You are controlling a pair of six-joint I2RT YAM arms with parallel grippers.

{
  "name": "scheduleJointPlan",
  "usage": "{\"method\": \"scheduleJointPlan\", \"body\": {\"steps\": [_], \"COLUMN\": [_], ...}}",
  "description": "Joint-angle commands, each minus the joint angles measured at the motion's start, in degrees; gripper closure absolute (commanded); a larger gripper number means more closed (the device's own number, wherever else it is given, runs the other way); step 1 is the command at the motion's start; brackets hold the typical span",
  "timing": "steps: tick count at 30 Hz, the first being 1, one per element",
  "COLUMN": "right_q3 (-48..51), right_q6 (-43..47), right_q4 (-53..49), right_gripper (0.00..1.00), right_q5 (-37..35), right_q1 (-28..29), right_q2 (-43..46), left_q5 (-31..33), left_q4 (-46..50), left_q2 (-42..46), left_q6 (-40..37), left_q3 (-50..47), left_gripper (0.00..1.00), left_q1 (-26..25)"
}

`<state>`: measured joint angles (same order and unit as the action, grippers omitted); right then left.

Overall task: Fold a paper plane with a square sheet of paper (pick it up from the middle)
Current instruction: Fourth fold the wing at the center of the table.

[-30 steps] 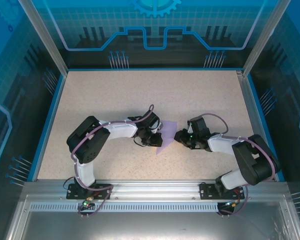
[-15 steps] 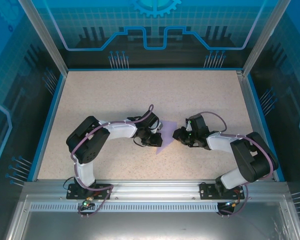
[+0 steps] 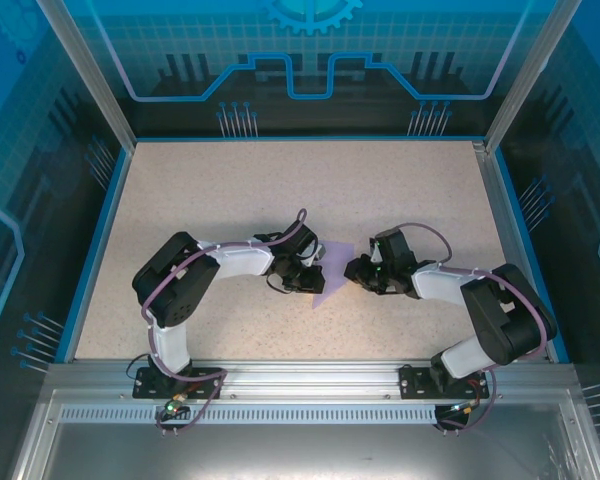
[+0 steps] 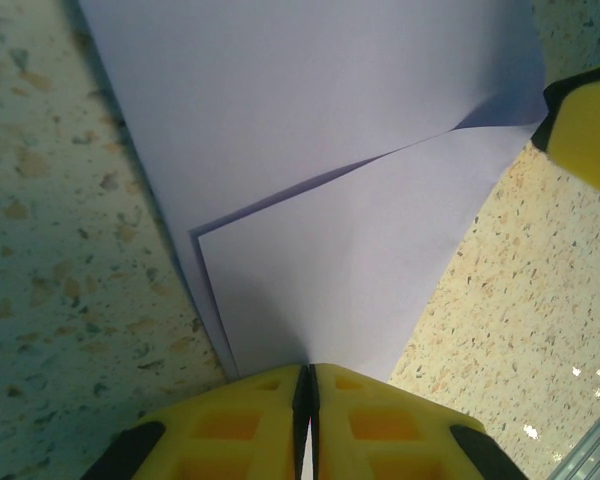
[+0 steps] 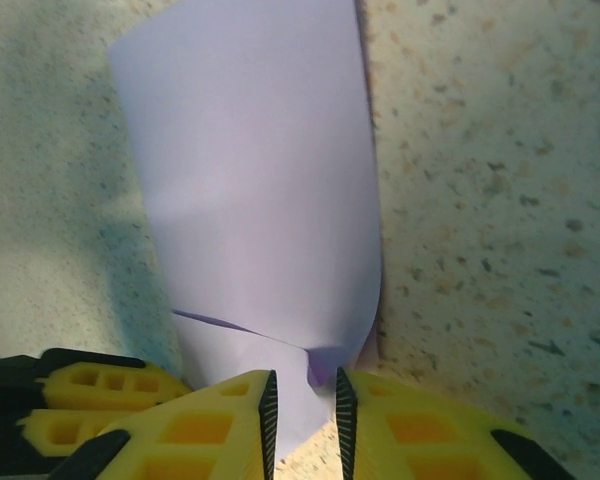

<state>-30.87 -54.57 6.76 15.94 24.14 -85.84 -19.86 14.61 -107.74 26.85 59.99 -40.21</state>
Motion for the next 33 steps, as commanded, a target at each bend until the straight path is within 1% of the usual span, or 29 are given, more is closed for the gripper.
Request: {"method": "scheduleJointPlan", "body": {"steps": [1,5,9,11,29,33], "right_q3": [-1.63,-1.47,-1.3,-1.93,-2.34,-2.92], "right_q6": [0.42,0.42,0.25,0.22,0.31,0.45], "right_q4": [-4.87,-5.63,-1.54,-1.1,-1.89,-2.77], "right_gripper": [0.75,0.75,0.75,0.75,0.98,0.99], "right_q5": [-2.37,-3.11,-1.32,-0.68,-1.27,-1.44], "right_q1": [1.0,0.99,1.17,1.17,1.25,1.2], "right_q2": [1.07,0.85,-0.13,-1.13,-1.13,-1.12], "left_q5": [0.96,0.96,0.96,0.87,0.26,0.09], "left_q4": [2.81,2.96,2.88,2.79,3.58,3.93], "left_q2": [-2.8,-2.73,-2.82,-2.82,-2.61,-0.95], "left_q6": [-0.99,-1.18,-1.09,-1.02,-1.34,-1.01], "left_q3": [-2.15,-2.29,-2.51,-2.49,-2.0,-1.42], "left_gripper": [0.87,0.87,0.87,0.87,0.87,0.86], "left_q1": [0.12,0.11,0.21,0.21,0.48,0.43]}}
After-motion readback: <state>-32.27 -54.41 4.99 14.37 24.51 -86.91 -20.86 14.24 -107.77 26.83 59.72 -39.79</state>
